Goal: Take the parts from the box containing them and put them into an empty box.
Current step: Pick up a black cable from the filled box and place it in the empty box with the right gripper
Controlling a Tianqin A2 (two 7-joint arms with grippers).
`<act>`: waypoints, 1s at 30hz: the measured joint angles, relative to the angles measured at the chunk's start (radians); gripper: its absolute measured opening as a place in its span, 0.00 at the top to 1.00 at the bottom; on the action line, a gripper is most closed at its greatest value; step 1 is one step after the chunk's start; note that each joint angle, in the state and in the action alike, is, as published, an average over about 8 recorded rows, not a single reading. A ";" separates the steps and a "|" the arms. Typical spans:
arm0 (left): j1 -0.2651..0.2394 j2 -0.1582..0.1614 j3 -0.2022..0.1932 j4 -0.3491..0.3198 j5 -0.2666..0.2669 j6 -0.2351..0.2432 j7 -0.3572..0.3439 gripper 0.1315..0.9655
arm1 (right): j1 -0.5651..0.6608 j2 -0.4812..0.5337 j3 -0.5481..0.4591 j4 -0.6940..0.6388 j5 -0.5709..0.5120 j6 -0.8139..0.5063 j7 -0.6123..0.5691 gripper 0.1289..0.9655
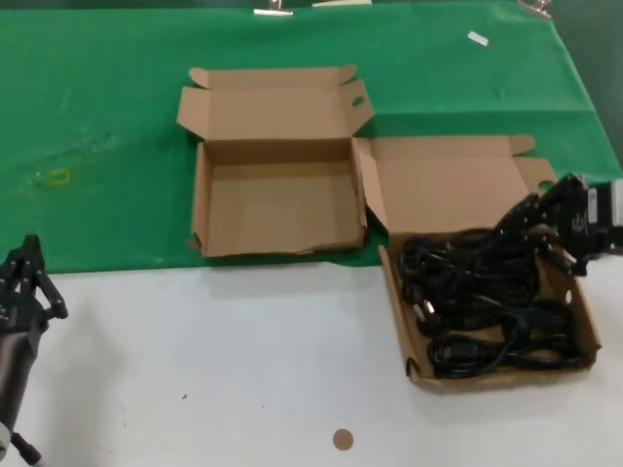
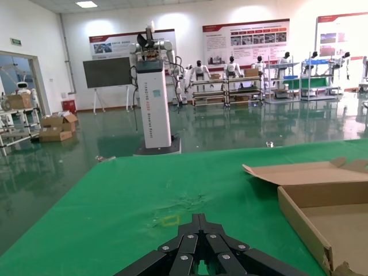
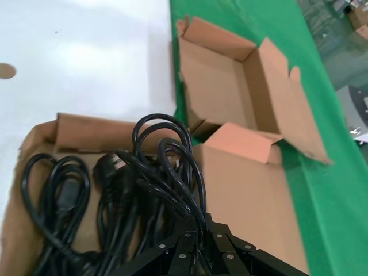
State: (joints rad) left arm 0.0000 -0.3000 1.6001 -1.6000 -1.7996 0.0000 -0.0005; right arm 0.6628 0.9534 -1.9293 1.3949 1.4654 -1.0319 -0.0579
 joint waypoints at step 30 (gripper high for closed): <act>0.000 0.000 0.000 0.000 0.000 0.000 0.000 0.99 | 0.291 -0.366 -0.136 -0.174 -0.119 0.045 0.034 0.96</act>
State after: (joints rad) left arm 0.0000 -0.3000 1.6001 -1.6000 -1.7996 0.0000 -0.0004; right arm 0.9539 0.5879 -2.0652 1.2209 1.3466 -0.9867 -0.0239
